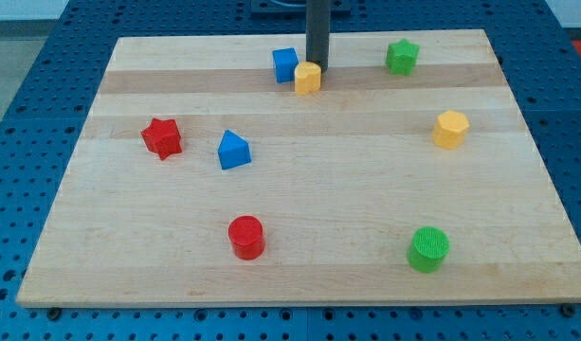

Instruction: Move your arm towards top right

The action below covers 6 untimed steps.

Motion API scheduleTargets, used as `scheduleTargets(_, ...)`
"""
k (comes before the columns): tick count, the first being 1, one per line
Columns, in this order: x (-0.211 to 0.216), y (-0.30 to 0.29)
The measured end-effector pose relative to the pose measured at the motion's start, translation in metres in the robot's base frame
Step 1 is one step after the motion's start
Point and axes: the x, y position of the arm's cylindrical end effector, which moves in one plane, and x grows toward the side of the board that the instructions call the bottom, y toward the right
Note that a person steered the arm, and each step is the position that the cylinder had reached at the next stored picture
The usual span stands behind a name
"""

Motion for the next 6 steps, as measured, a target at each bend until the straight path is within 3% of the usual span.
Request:
scheduleTargets(1,0.037,0.016)
scheduleTargets(2,0.0,0.06)
scheduleTargets(4,0.013,0.153)
scheduleTargets(5,-0.018,0.203)
scheduleTargets(6,-0.043,0.171)
